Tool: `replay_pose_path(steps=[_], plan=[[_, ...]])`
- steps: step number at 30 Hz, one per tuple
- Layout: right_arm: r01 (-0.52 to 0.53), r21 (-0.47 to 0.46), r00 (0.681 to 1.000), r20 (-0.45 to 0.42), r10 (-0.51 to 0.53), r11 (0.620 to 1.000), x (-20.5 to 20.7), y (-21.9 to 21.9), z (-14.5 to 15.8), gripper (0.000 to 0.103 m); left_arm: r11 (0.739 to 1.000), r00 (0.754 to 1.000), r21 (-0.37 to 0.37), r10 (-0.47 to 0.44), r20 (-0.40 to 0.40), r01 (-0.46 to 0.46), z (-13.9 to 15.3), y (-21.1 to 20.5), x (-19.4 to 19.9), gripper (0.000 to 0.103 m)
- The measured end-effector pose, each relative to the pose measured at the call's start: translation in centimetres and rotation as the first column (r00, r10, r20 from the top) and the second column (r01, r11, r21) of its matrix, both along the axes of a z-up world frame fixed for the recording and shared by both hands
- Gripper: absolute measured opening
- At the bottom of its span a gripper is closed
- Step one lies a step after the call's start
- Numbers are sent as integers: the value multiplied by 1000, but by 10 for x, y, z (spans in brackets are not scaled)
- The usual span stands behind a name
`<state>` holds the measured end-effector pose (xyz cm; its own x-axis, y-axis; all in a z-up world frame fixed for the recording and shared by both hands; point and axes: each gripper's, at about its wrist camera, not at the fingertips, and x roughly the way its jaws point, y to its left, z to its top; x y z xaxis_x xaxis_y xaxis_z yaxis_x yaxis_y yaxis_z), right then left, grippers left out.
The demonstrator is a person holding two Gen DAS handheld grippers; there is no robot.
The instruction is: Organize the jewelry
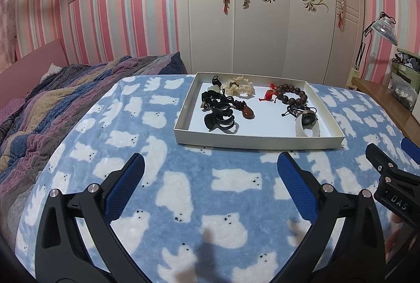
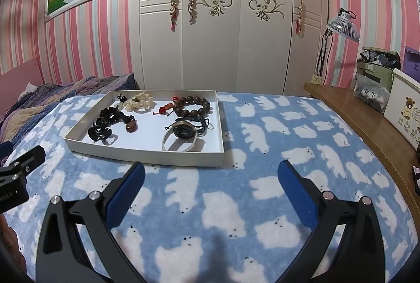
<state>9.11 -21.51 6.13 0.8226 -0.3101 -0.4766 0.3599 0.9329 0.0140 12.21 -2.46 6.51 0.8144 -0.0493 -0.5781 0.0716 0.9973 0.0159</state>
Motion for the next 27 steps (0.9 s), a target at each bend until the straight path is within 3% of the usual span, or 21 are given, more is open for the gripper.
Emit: replay_pose_path(steps=[27], plan=[[0,-3,1000,-1,0,1000,0,0,0,101,1000,1000,0,7,-2,-7,1,-1,-2,100]])
